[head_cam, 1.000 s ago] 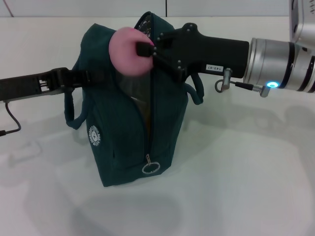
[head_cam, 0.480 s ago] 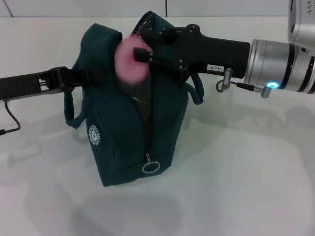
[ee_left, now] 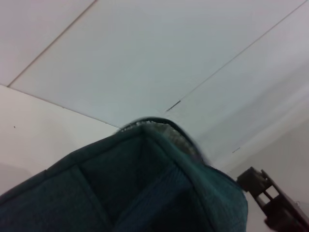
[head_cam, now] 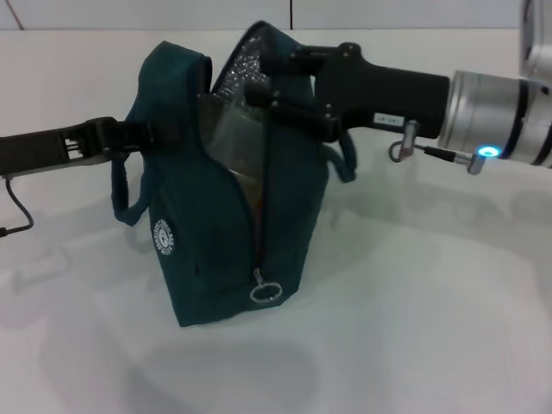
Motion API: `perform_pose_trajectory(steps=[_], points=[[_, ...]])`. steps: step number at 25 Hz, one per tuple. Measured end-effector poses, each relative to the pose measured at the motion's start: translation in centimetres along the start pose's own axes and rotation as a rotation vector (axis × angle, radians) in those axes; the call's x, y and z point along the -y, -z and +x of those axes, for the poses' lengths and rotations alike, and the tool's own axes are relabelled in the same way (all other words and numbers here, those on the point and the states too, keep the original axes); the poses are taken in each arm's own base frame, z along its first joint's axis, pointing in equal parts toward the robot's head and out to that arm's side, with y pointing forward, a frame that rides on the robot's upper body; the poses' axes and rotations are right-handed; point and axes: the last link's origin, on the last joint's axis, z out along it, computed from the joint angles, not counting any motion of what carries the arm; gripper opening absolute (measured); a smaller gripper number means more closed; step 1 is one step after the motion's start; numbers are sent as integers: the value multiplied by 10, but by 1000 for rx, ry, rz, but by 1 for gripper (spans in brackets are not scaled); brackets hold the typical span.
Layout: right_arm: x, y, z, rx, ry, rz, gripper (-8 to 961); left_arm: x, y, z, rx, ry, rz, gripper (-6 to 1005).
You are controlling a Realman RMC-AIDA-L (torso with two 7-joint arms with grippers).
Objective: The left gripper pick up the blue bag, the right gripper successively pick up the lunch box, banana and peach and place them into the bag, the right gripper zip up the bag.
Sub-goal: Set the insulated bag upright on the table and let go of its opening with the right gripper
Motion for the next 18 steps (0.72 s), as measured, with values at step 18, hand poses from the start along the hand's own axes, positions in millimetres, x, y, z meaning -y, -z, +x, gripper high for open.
perform_pose_trajectory(steps=[18], points=[[26, 20, -1, 18, -97, 123, 721, 1, 2, -3, -2, 0, 5, 63]])
